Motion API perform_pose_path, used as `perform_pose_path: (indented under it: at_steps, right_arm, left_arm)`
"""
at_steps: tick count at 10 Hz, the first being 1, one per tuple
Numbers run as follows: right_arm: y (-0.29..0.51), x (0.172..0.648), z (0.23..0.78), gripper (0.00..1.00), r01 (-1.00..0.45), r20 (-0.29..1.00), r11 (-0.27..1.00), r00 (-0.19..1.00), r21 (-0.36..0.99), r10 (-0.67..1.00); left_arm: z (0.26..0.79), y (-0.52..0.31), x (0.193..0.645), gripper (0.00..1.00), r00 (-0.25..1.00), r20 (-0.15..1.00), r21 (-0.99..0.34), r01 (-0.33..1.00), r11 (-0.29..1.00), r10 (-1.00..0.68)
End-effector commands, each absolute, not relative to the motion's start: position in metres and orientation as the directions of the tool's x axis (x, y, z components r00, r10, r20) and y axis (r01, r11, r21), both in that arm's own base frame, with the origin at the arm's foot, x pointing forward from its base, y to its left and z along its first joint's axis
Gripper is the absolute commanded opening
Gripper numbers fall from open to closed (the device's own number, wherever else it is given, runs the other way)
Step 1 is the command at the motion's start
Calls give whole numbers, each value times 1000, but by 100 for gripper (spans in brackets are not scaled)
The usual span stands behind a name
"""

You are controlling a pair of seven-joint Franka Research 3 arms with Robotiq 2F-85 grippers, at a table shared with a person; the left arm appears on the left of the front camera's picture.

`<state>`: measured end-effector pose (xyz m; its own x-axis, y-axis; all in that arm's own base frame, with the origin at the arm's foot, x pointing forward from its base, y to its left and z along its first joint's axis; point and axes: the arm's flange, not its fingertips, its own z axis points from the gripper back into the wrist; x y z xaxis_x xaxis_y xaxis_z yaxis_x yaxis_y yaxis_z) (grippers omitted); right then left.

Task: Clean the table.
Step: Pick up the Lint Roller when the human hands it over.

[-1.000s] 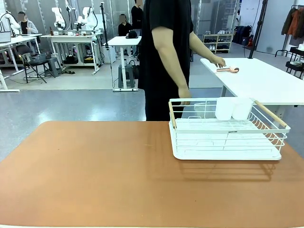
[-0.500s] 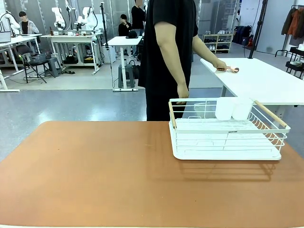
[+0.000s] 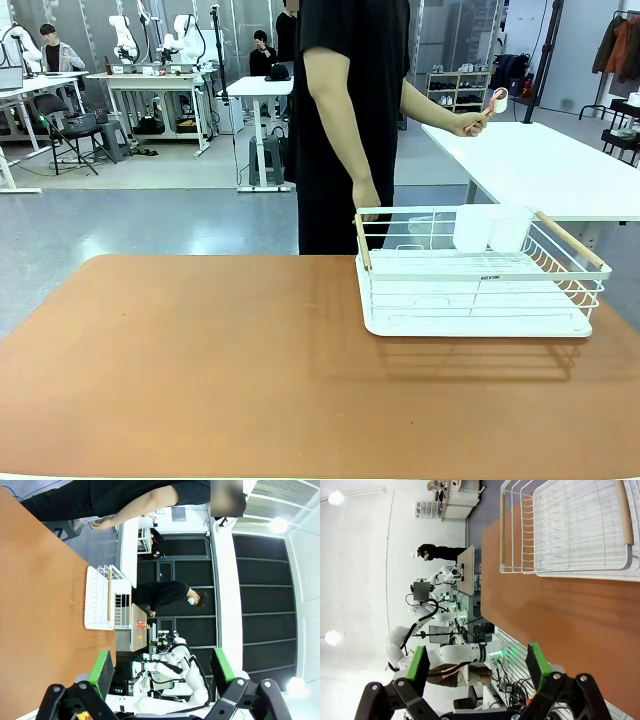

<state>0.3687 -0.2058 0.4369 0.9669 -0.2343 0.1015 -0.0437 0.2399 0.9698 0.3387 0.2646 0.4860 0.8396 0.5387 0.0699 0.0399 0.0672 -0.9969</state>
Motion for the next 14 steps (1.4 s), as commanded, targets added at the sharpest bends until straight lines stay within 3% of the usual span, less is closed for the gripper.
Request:
perform_pose_path:
  at_steps: [1,14]
  right_arm:
    - [-203,366,440,100,-45,101,230,967,972,-236]
    - [-203,366,440,100,-45,101,230,967,972,-236]
  left_arm:
    - [487,265,334,100,847,72,-997,45,64,527]
    - [487,265,334,100,847,72,-997,45,64,527]
